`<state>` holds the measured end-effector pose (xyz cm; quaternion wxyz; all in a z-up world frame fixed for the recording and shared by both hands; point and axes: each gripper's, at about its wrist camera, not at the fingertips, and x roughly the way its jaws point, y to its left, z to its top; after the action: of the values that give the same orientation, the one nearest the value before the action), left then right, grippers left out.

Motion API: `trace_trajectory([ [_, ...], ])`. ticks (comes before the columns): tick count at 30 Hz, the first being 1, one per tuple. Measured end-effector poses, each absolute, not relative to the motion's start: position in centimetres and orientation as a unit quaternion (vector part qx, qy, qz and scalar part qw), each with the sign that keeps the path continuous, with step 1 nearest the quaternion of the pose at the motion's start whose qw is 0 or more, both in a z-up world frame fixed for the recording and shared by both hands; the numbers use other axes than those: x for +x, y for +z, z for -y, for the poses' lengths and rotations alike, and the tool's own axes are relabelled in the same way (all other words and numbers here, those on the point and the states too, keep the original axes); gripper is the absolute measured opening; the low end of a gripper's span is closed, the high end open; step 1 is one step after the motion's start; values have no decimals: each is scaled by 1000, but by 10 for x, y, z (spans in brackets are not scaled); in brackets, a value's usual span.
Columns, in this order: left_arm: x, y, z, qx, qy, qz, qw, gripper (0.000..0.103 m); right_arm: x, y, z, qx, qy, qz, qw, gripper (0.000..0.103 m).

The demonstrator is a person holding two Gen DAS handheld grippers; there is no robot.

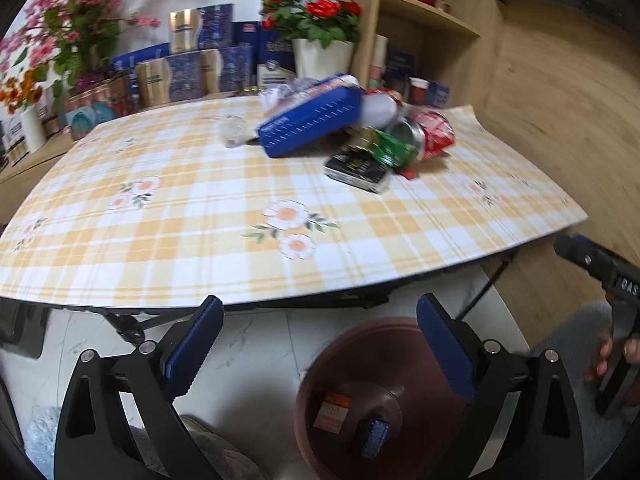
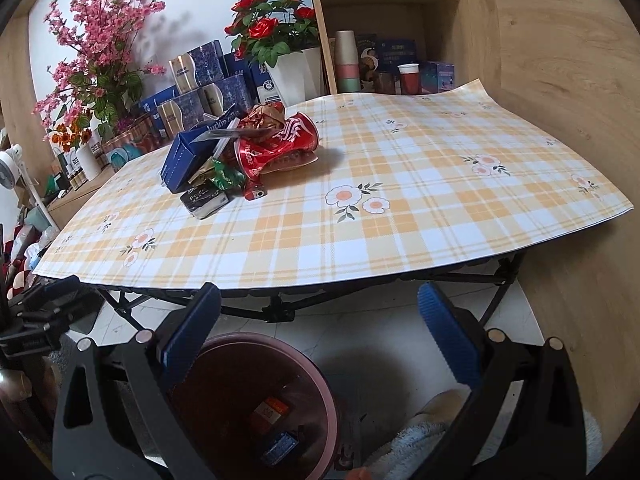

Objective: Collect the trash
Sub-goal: 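Lower the red cigarette box into the brown bin and open the left tool, then grasp the clear plastic wrapper with the left tool while the right tool grasps the crumpled snack bags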

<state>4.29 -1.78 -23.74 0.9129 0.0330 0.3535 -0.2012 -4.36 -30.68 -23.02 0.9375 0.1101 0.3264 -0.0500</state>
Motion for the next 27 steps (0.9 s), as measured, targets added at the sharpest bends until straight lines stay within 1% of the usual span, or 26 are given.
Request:
trace_trajectory([
  [7, 48, -228, -1, 6, -169, -339, 925, 96, -38, -222, 314, 132, -32, -332, 933, 97],
  [9, 48, -227, -2, 4, -167, -340, 926, 96, -41, -218, 318, 139, -31, -320, 937, 97],
  [14, 45, -224, -3, 11, -168, -332, 928, 96, -39, -215, 324, 148, -27, -325, 934, 97],
  [20, 49, -222, -9, 4, -164, -340, 926, 96, -32, -208, 328, 140, -19, -330, 933, 97],
  [24, 53, -220, -19, -14, -159, -345, 925, 96, -26, -205, 330, 113, -52, -337, 933, 97],
  [27, 58, -224, -23, -25, -155, -359, 920, 96, -23, -206, 336, 124, -52, -337, 932, 97],
])
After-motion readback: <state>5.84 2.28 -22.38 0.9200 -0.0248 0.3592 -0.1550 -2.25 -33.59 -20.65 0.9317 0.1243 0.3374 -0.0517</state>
